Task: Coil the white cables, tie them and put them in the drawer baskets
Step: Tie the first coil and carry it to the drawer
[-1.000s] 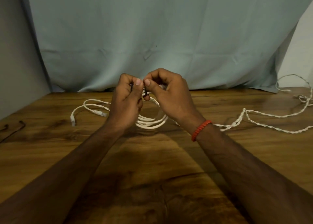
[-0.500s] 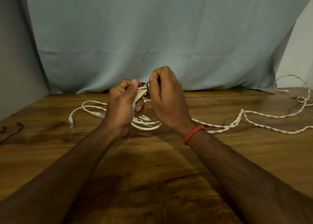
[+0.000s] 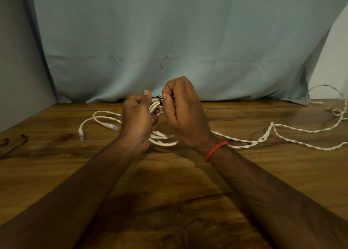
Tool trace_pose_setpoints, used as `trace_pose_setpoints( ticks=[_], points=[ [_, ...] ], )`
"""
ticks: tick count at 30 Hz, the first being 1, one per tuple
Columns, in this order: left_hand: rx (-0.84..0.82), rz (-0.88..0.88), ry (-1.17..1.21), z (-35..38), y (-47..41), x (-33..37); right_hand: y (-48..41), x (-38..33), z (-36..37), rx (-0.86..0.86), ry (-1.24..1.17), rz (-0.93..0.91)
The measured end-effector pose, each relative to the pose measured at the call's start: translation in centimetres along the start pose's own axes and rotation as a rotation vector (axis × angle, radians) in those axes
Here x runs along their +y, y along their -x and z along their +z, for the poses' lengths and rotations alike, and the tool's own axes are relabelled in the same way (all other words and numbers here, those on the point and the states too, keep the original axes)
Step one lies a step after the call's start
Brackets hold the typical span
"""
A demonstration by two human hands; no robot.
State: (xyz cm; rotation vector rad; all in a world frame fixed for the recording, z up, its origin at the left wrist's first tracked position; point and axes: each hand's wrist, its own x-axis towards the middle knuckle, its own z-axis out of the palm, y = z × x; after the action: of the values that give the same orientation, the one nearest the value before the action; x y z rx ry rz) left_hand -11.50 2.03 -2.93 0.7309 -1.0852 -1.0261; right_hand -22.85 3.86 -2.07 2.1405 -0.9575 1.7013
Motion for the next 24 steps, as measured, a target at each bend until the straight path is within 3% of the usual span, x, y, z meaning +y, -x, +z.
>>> trace_pose_setpoints(
  ticks=[7, 13, 19, 24],
  points=[
    [0.050, -0.090, 0.103, 0.2, -0.1, -0.3, -0.1, 0.2, -0.5, -0.061, 0.102, -0.140],
    [0.046, -0.358, 0.212, -0.9, -1.1, -1.1, 0.0, 0.8, 0.0, -0.166, 0.064, -0.186],
    [0.052, -0.246, 0.235, -0.8, -0.9, -0.5, 0.0, 0.3, 0.3, -0.228, 0.107, -0.027],
    [0.014, -0.243, 0.376, -0.7, -1.1, -0.3, -0.5, -0.2, -0.9, -0.181, 0.095, -0.056]
  ],
)
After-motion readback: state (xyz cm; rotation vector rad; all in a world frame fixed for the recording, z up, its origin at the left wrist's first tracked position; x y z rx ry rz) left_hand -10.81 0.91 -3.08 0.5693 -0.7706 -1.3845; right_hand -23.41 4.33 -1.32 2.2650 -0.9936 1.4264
